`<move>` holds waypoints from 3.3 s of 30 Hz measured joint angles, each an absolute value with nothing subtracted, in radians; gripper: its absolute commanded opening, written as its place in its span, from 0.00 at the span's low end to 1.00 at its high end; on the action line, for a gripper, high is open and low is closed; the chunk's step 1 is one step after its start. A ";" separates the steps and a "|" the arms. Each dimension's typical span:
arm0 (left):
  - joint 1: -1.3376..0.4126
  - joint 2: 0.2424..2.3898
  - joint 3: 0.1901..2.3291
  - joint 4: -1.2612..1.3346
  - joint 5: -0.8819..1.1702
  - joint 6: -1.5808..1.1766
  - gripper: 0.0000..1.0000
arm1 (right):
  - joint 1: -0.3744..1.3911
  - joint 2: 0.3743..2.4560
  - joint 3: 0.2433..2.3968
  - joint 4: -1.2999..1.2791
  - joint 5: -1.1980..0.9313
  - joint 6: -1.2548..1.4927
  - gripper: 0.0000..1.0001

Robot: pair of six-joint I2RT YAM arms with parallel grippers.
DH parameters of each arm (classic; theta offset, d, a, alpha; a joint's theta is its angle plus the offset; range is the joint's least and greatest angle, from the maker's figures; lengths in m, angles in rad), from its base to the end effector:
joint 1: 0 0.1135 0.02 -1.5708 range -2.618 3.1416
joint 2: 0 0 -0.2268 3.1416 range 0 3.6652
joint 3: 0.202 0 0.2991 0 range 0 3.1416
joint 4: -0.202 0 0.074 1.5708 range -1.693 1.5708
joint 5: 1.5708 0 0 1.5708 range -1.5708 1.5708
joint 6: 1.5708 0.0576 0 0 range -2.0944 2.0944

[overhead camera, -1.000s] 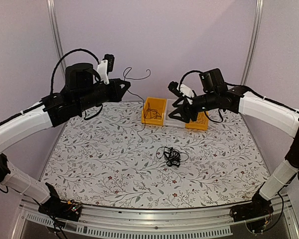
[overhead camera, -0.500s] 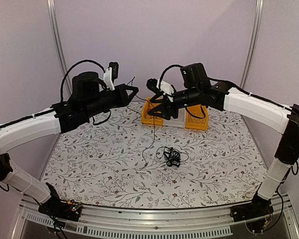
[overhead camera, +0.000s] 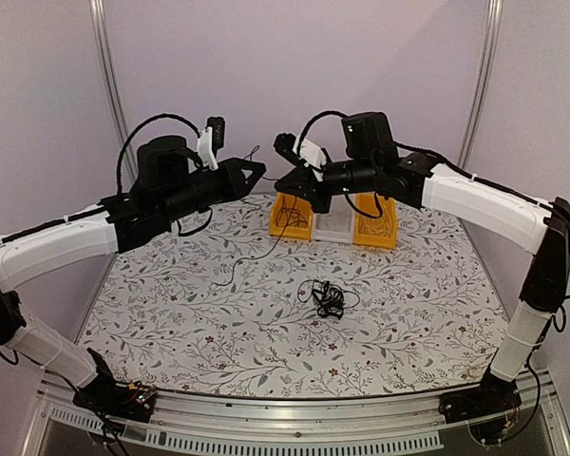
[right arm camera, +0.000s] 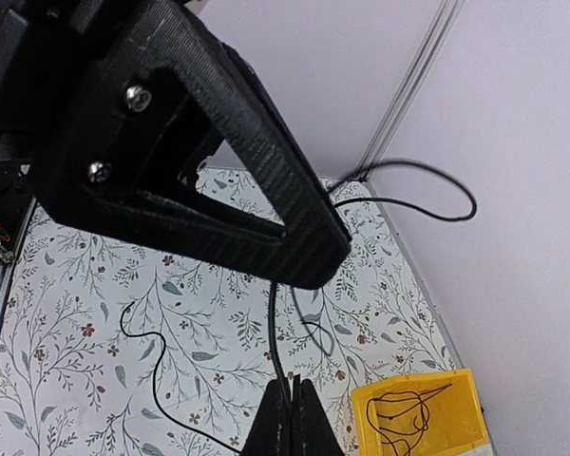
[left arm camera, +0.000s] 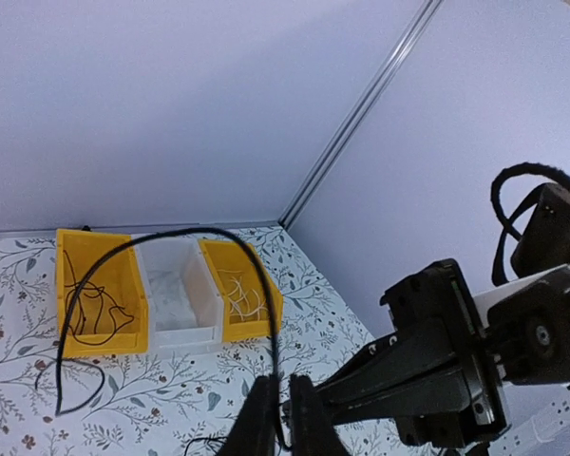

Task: Untangle the cables

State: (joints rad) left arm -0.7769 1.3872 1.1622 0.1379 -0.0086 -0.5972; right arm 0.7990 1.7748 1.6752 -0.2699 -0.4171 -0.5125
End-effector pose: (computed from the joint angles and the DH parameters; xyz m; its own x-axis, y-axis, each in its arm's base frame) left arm 0.2918 -0.2862 0.3182 -0.4421 -0.3539 -0.8242 0.5398 0.6289 -0.5596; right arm 0.3192 0.3614 0.3204 0.2310 -0.4055 -0.8844 -0.9242 0.1929 -0.3298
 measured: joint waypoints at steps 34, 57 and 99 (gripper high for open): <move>-0.762 1.097 0.815 -0.075 -0.196 -0.642 0.52 | 0.405 2.034 1.919 -0.253 -0.305 -0.524 0.00; -0.762 1.087 0.802 -0.088 -0.200 -0.664 0.52 | 0.303 2.065 1.957 -0.224 -0.281 -0.498 0.00; -0.762 1.126 0.784 -0.089 -0.187 -0.694 0.51 | 0.379 2.100 1.945 -0.232 -0.297 -0.527 0.00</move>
State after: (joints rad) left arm -0.7624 1.1259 0.7837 -0.0887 -0.1875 -0.6941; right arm 0.3790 2.0998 1.9446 -0.2321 -0.2966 -0.5266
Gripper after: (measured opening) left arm 0.509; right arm 0.023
